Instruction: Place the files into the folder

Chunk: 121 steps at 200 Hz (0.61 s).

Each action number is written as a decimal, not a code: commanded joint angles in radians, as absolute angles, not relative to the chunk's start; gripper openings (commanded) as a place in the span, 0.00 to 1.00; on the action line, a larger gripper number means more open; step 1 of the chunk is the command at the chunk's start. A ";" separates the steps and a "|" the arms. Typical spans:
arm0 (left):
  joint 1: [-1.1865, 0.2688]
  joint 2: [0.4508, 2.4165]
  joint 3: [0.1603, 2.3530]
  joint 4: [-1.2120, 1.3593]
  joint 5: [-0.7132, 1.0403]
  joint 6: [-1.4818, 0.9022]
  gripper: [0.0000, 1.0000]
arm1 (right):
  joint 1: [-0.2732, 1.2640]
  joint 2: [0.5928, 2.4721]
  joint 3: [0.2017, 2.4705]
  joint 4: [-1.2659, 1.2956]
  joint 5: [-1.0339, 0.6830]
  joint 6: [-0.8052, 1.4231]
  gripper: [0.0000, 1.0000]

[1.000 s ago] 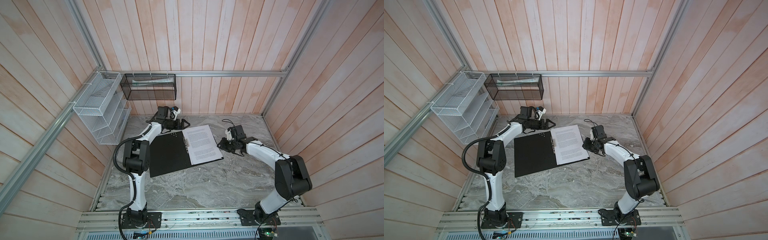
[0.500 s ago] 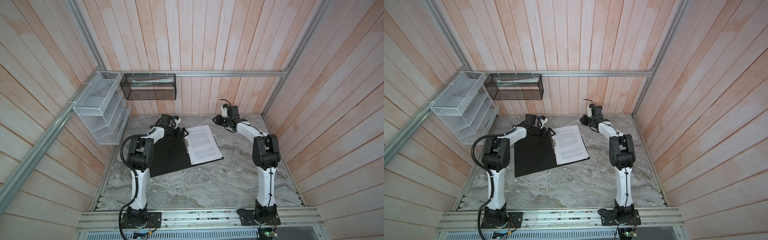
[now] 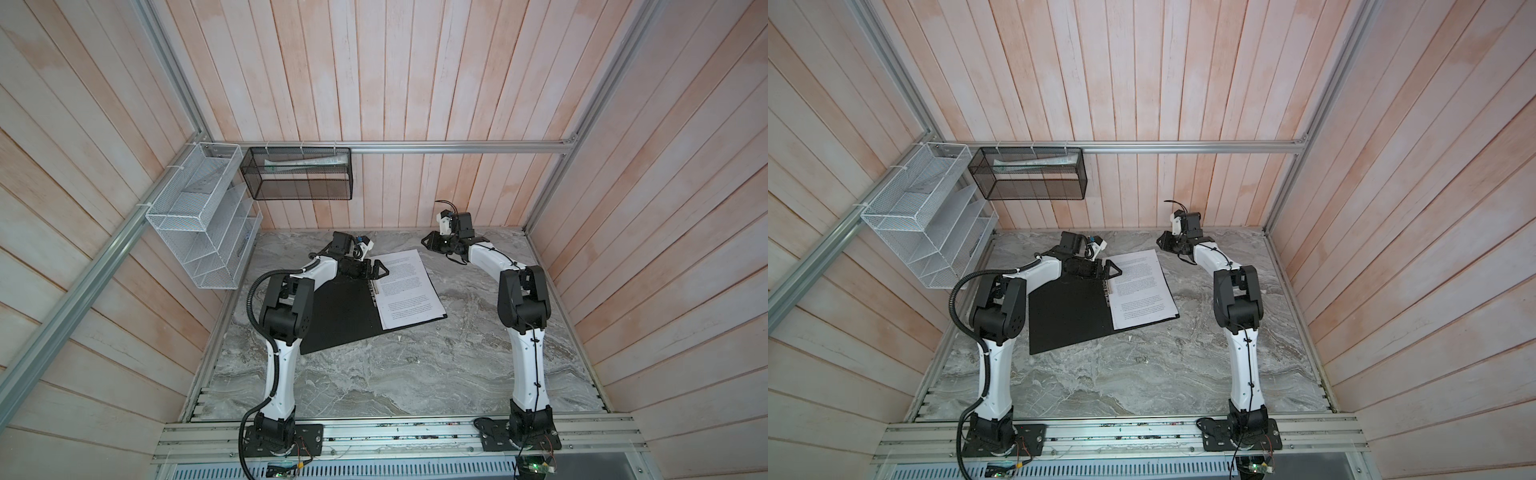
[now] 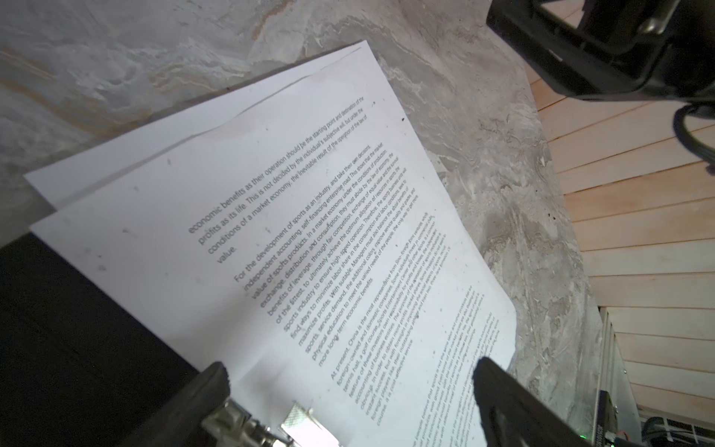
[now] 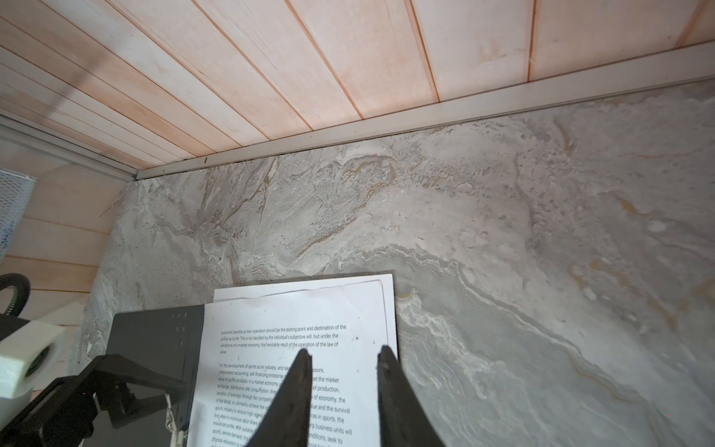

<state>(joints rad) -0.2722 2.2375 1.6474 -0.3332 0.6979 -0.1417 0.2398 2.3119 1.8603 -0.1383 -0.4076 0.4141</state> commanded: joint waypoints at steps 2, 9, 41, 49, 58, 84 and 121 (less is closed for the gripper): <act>-0.273 2.253 1.636 -0.354 0.687 -0.126 1.00 | 0.227 2.290 1.892 -0.159 -0.429 0.403 0.29; -0.273 2.254 1.631 -0.354 0.687 -0.126 1.00 | 0.226 2.293 1.901 -0.161 -0.431 0.403 0.29; -0.276 2.273 1.640 -0.396 0.687 -0.124 1.00 | 0.225 2.310 1.945 -0.182 -0.436 0.404 0.29; -0.275 2.273 1.637 -0.404 0.674 -0.124 1.00 | 0.225 2.314 1.956 -0.188 -0.436 0.403 0.29; -0.274 2.269 1.630 -0.408 0.660 -0.122 1.00 | 0.225 2.315 1.962 -0.193 -0.438 0.403 0.29; -0.275 2.245 1.592 -0.380 0.643 -0.114 1.00 | 0.225 2.315 1.963 -0.196 -0.440 0.403 0.29; -0.276 2.268 1.591 -0.405 0.673 -0.109 1.00 | 0.225 2.311 1.970 -0.205 -0.438 0.401 0.29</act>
